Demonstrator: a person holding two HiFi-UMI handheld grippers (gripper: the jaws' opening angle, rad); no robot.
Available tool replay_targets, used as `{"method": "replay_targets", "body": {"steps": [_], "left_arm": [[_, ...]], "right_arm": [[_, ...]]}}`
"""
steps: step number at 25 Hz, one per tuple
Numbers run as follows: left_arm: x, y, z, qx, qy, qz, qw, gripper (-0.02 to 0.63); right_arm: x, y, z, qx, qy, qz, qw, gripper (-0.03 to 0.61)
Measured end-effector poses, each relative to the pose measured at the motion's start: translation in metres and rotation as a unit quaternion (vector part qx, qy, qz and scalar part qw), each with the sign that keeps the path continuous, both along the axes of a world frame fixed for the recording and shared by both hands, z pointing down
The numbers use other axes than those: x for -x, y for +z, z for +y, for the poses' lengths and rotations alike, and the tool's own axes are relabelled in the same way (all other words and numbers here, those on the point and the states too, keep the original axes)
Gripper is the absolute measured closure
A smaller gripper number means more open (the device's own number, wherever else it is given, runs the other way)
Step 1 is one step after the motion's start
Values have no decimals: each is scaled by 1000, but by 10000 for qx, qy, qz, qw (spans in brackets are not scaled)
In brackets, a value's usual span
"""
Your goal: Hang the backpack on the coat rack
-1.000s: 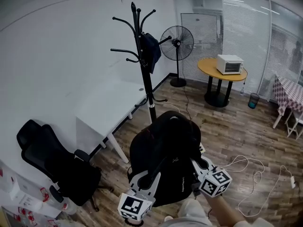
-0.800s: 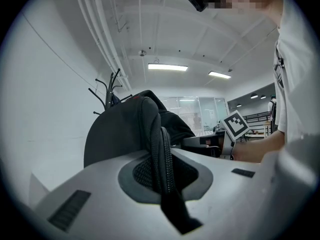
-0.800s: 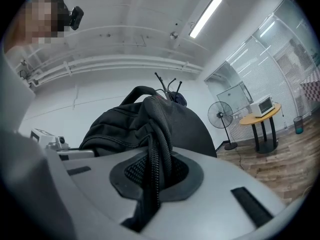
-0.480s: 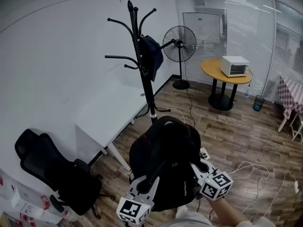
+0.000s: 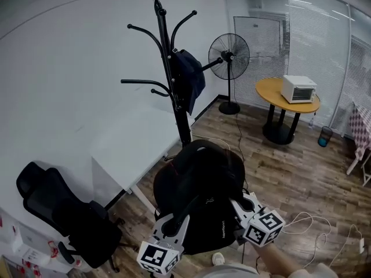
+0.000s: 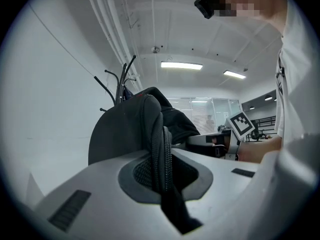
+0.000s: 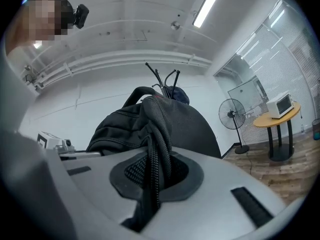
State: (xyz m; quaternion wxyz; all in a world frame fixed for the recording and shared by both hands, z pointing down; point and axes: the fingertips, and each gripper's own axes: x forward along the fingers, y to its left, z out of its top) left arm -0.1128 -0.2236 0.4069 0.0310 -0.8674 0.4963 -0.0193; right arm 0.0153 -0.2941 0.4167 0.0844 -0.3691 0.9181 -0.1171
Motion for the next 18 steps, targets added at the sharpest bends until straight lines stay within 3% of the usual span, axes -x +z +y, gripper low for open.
{"method": "replay_targets", "body": {"steps": [18], "left_arm": [[28, -34, -108, -346, -704, -60, 9969, 578]], "right_arm": [[28, -35, -111, -116, -567, -58, 9983, 548]]}}
